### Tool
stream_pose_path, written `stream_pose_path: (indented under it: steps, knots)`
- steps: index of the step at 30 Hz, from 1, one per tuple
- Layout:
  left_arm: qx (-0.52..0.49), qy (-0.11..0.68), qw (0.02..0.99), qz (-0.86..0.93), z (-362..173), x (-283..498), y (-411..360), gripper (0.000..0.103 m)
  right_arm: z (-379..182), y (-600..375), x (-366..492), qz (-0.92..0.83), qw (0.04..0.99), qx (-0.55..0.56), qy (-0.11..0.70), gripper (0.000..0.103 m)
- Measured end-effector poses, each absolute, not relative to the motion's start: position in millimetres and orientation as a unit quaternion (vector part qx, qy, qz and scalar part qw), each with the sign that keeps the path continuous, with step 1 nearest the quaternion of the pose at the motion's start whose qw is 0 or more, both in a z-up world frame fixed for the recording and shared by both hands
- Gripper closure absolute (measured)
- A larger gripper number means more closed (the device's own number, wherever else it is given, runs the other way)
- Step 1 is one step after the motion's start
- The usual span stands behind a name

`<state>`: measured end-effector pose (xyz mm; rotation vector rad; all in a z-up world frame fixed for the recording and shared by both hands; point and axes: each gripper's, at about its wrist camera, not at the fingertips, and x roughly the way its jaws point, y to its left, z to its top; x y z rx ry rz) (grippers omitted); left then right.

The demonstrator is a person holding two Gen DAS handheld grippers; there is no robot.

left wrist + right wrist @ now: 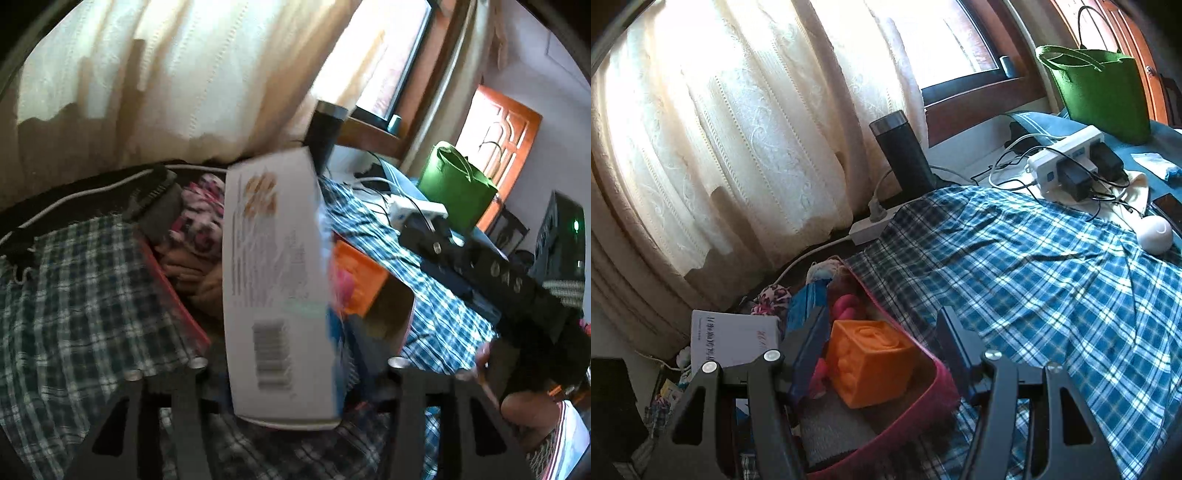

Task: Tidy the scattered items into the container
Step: 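Carry the white box and blue packet into the red box and release both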

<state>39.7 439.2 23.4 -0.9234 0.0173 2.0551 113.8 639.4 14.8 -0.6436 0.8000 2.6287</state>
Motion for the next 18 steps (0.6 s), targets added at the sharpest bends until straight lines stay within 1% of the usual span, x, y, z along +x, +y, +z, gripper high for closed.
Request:
stream_pose_path:
  steps: [1, 3, 5, 8, 13, 18]
  knots:
    - [-0.365, 0.004, 0.426, 0.828, 24.6, 37.4, 436.1, 0.037, 14.7, 637.6, 113.5, 0.92, 0.157, -0.226, 0.279, 0.038]
    - [-0.355, -0.001, 0.417, 0.836, 27.1, 32.6, 431.1, 0.031, 15.3, 632.4, 112.2, 0.922, 0.152, -0.228, 0.273, 0.038]
    - [-0.345, 0.001, 0.412, 0.843, 28.8, 25.9, 431.7, 0.028, 15.7, 627.8, 111.1, 0.923, 0.148, -0.229, 0.27, 0.038]
    - [-0.341, 0.017, 0.409, 0.846, 25.8, 18.2, 434.1, 0.028, 15.9, 620.6, 109.6, 0.926, 0.143, -0.231, 0.263, 0.038]
    - [-0.367, 0.062, 0.393, 0.841, 6.1, 12.8, 444.2, 0.028, 16.9, 614.0, 109.7, 0.928, 0.141, -0.231, 0.257, 0.038]
    - [-0.379, 0.052, 0.404, 0.831, 3.3, 14.0, 443.3, 0.028, 18.8, 614.3, 113.9, 0.929, 0.146, -0.226, 0.256, 0.038]
